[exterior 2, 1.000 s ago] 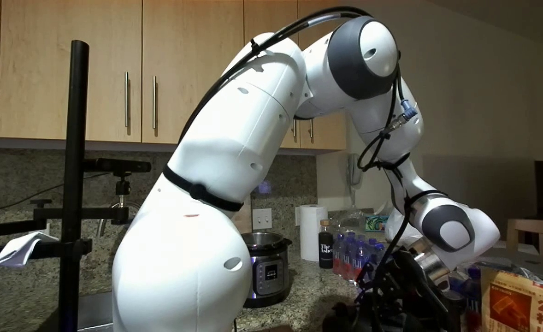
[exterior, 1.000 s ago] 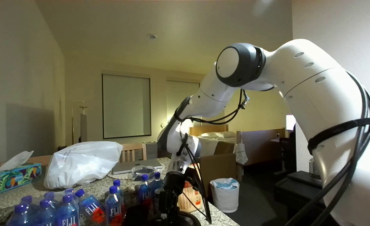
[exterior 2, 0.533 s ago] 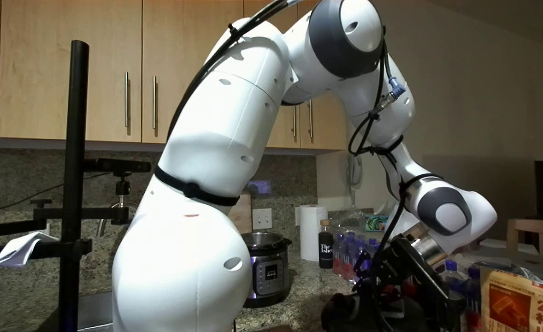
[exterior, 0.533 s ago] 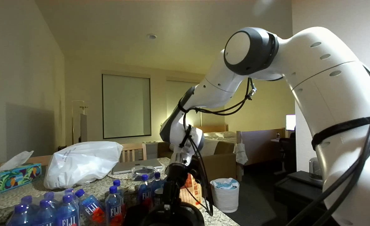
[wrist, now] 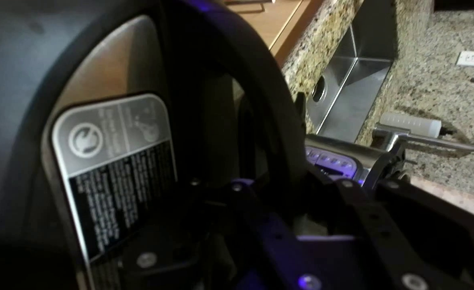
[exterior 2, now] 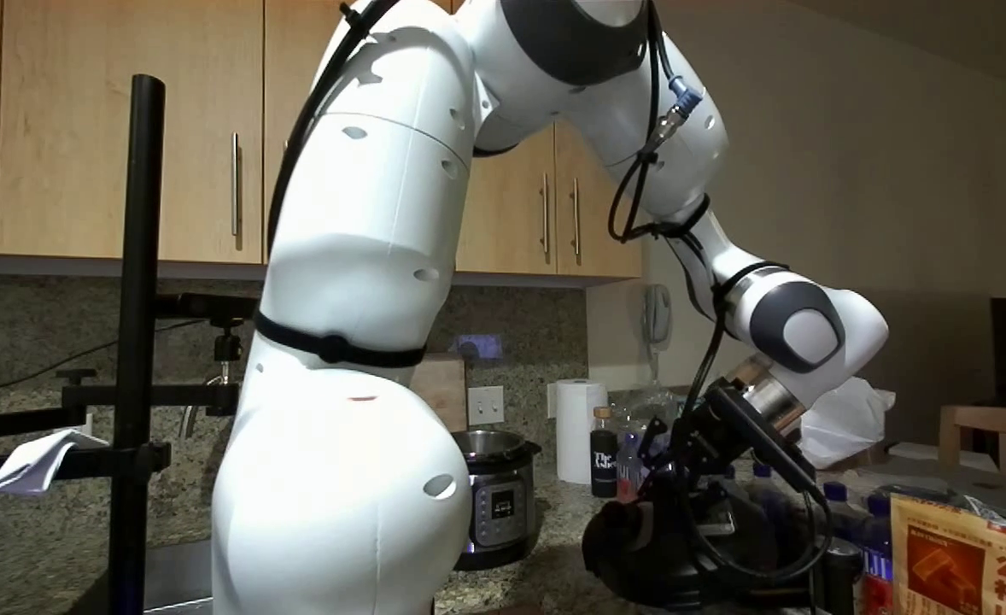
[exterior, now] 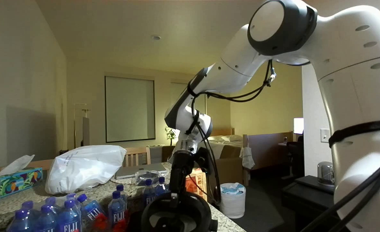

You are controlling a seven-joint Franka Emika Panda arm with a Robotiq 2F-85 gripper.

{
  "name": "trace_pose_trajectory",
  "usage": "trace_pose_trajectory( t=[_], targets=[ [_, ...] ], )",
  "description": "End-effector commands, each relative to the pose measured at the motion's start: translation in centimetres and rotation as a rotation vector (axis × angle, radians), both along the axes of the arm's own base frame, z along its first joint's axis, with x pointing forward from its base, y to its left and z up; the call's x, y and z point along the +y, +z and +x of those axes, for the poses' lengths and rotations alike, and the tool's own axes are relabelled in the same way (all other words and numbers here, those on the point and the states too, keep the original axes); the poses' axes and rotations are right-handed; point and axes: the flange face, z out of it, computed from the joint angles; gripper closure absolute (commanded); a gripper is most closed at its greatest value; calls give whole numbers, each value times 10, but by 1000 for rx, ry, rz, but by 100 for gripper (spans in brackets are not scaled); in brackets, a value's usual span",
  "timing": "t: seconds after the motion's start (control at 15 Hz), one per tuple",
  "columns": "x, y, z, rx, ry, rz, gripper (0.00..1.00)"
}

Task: Put the lid on the cooker

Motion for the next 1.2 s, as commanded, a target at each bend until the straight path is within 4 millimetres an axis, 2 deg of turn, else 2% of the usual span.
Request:
trace_pose_trajectory(
  t=[0.0, 0.2, 0.27, 0.47, 0.6, 0.73, 0.87, 1.13],
  targets=[
    [-20, 7, -2, 106, 136, 63, 97],
    [-39, -17, 2, 192, 226, 143, 96],
    [-26, -8, -7, 146, 166, 77, 94],
    [-38, -35, 1, 186, 190, 116, 97],
    [-26, -48, 3, 200, 193, 111, 96],
    [-8, -47, 2, 177, 198, 76, 97],
    [11, -35, 5, 141, 225, 55, 97],
    [47, 6, 12, 106, 300, 13, 97]
  ],
)
